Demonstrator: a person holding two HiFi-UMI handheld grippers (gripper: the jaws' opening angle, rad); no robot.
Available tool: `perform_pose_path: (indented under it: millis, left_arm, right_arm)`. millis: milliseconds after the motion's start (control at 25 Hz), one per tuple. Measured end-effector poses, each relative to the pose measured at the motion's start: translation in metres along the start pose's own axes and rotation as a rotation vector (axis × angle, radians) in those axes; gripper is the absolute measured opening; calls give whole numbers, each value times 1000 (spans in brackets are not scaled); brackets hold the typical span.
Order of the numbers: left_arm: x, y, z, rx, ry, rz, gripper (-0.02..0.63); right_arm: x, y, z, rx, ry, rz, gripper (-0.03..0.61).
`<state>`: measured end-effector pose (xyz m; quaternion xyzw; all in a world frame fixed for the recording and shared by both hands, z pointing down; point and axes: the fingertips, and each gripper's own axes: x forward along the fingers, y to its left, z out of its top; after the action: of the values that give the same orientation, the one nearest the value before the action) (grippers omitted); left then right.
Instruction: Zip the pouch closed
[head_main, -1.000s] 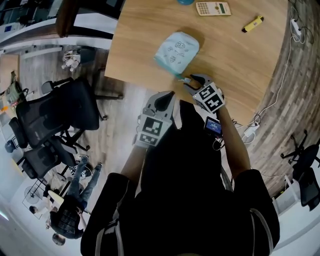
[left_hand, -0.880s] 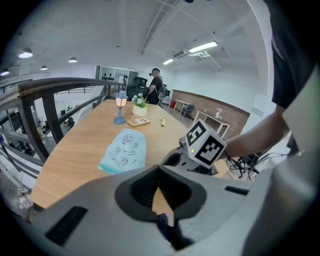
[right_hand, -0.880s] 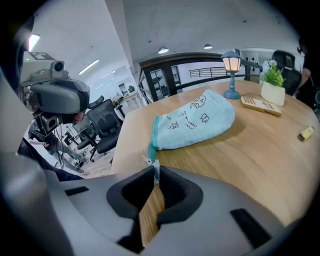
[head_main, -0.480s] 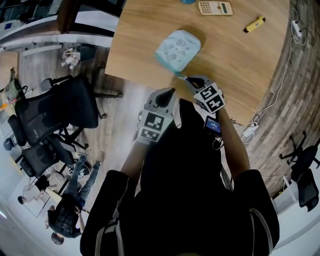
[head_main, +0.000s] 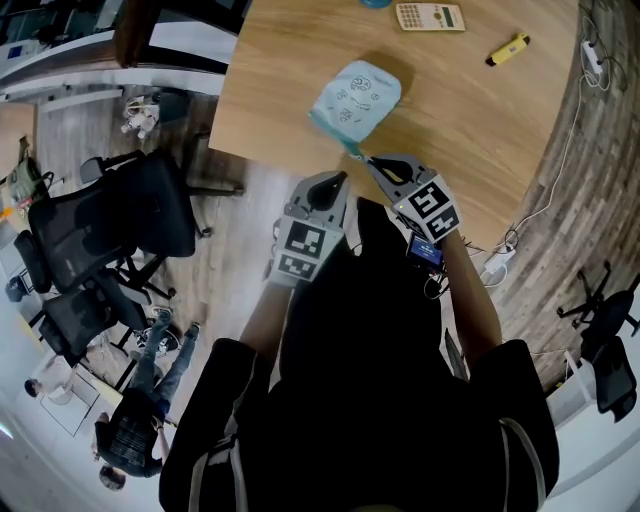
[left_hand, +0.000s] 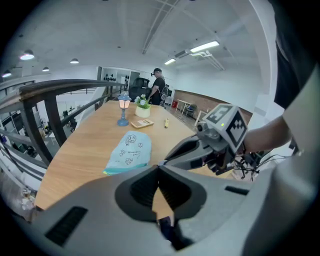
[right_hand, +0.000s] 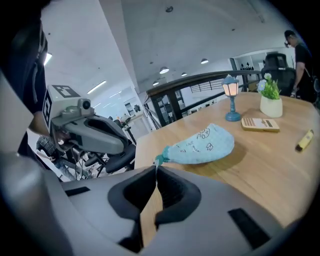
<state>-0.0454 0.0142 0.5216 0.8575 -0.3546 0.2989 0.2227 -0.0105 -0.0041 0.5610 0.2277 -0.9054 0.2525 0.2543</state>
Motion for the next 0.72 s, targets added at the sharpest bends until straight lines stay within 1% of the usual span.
perform_pose_path:
  millis: [120,240,480,560,600,720]
  left_arm:
    - [-1,0,2,-4,-4,5,0]
    - [-3,3,3,-6,-6,10,0]
    - [-5,3,10,-31,-25,7,0]
    - [-5,1,12,-36,-37,-11,0]
    - [-6,-1,14,-51,-49,-30,0]
    - [-8,-4,19,-147,-91,-75,20]
  right_arm:
    - [-15,13,20,-31,-46,19,23]
    - [-27,21,35,-26,-89,33,24]
    - [-48,27,45,-10,-127,54,23]
    - [-51,27,47,-6,-137,56,23]
    - [-52,28,48,-7,-139,56,23]
    - [-55,31,49,-10,-138,65,23]
